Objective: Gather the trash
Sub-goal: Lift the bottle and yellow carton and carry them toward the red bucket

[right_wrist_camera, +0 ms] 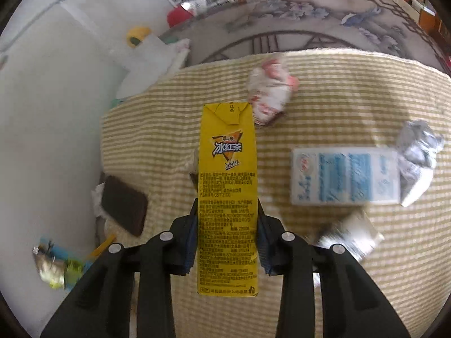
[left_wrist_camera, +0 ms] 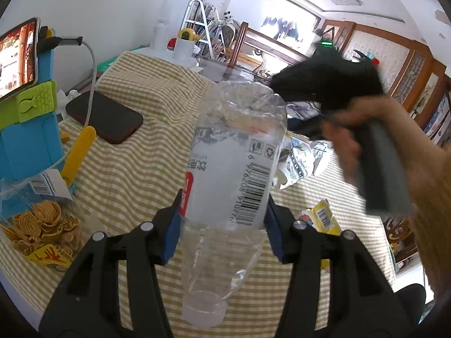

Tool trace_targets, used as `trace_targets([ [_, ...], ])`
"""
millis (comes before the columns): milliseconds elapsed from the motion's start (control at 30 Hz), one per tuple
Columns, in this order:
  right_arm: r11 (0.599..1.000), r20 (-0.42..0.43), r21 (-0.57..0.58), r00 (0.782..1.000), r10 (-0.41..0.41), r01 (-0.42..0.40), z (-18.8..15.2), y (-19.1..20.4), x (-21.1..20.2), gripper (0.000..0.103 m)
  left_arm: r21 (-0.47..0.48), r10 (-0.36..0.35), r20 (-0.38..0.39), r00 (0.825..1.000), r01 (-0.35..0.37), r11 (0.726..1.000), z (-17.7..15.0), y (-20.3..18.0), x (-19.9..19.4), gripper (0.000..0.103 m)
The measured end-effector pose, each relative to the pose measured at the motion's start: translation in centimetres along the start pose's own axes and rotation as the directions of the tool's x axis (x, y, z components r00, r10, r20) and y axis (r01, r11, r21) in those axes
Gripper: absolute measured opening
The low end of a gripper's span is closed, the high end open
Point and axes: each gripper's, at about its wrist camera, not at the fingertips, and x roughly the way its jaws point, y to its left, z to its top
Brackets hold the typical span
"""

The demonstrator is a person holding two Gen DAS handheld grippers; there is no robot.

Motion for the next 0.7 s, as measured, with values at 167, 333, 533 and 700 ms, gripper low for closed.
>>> trace_targets([
  [167, 0.998, 0.085, -0.053, 0.995, 0.051, -0.047, -4.3, -1.8, -6.1, 0.034, 0.002, 0.000, -0.014, 1.000, 0.000, 1.000, -0.2, -0.1, 0.3, 0.050],
  [333, 0.995, 0.166, -0.059, 0.982, 0.091, -0.082, -9.9, -4.3, -11.2, 0.034, -0.011, 0.000, -0.024, 1.000, 0.000, 1.000, -0.2, 0.0, 0.6, 0.050],
  [533, 0.993, 0.275, -0.116, 0.961, 0.012, 0.021, -15.3, -6.4, -14.7, 0.034, 0.030, 0.021, -0.021, 1.000, -0.020, 0.999, -0.4, -0.7, 0.9, 0.050],
  [700, 0.980, 0.344, -0.153, 0.936, -0.070, 0.129, -18.6, -7.8, -15.8, 0.034, 0.082, 0.045, -0.001, 0.999, -0.044, 0.996, -0.7, -1.7, 0.7, 0.050],
])
